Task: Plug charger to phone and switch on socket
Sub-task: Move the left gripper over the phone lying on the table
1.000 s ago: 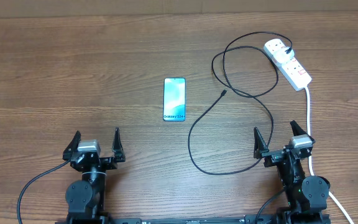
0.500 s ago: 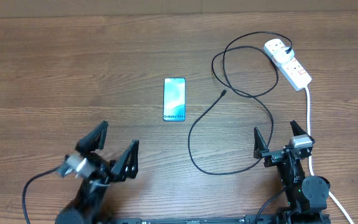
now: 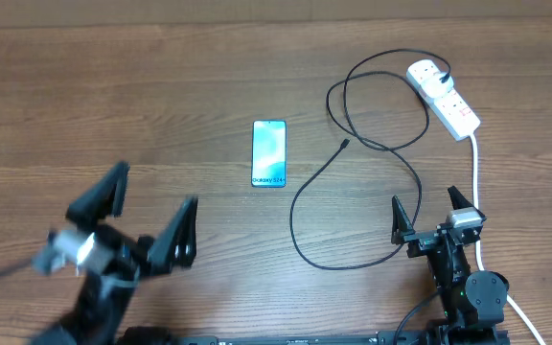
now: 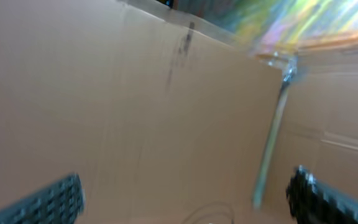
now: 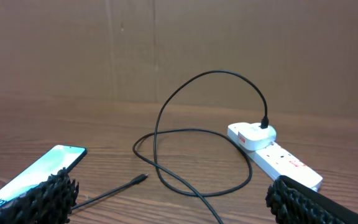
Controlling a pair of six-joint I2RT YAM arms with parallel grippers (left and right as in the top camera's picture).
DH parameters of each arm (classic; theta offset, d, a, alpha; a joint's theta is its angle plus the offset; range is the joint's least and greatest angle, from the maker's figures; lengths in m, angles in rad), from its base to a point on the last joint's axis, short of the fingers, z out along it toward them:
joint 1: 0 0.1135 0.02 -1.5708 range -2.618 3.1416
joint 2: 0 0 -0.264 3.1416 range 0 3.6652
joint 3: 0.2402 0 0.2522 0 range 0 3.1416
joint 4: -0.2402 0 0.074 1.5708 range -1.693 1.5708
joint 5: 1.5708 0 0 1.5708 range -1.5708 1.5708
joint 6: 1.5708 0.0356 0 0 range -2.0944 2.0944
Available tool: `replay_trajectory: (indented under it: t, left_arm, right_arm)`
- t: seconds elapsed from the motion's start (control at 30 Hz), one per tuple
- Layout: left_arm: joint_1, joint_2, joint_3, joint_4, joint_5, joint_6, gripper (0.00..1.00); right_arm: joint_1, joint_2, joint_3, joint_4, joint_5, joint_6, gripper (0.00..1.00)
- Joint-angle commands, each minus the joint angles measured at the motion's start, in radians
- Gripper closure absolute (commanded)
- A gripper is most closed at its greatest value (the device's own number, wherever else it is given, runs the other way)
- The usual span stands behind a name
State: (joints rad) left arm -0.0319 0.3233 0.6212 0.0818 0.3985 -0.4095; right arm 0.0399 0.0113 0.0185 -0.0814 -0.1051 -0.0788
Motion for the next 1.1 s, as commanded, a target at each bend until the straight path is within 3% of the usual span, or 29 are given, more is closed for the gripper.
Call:
replay_trajectory:
  t: [0.0,0.03,0.1,0.17,0.23,0.3,0.43,0.6,0.7,0.83,1.07]
  left_arm:
    - [0.005,0.246,0.298,-0.317,0.052,0.102,0.0]
    - [0.005,0.363,0.441,-0.51,0.066,0.136,0.0]
    - [0.005,0.487,0.575,-0.664,0.155,0.166,0.0]
    - [0.005,0.582,0.66,-0.747,0.306,0.146,0.0]
    - [0.005,0.661,0.705,-0.728,0.444,0.146,0.0]
    - [0.0,0.723,0.735,-0.726,0.477,0.113,0.0]
    - [-0.125,0.843,0.817,-0.859,0.195,0.074,0.0]
    - [-0.394,1.045,1.025,-1.122,-0.386,-0.012,0.0]
    - [-0.482,1.222,1.208,-1.316,-0.556,-0.071,0.0]
    - [-0.494,1.401,1.354,-1.443,-0.589,-0.098,0.0]
    - [-0.494,1.556,1.363,-1.375,-0.452,-0.153,0.0]
  right_arm:
    - [-0.002,-0.005,-0.01,0.005,0.006,-0.001,0.0]
    - [-0.002,-0.005,-0.01,0.005,0.006,-0.001,0.0]
    - [-0.002,-0.005,-0.01,0.005,0.006,-0.001,0.0]
    - [-0.002,-0.005,-0.01,0.005,0.006,-0.001,0.0]
    - [-0.002,-0.005,-0.01,0.005,0.006,-0.001,0.0]
    - [-0.002,-0.005,-0.01,0.005,0.006,-0.001,0.0]
    - [-0.002,-0.005,-0.01,0.005,0.006,-0.001,0.0]
    - [-0.002,-0.005,-0.01,0.005,0.006,-0.001,0.0]
    - [-0.002,-0.005,-0.01,0.005,0.006,-0.001,0.0]
    - [-0.002,-0.005,-0.01,0.005,0.006,-0.001,0.0]
    - [-0.002,-0.005,-0.01,0.005,0.006,-0.001,0.0]
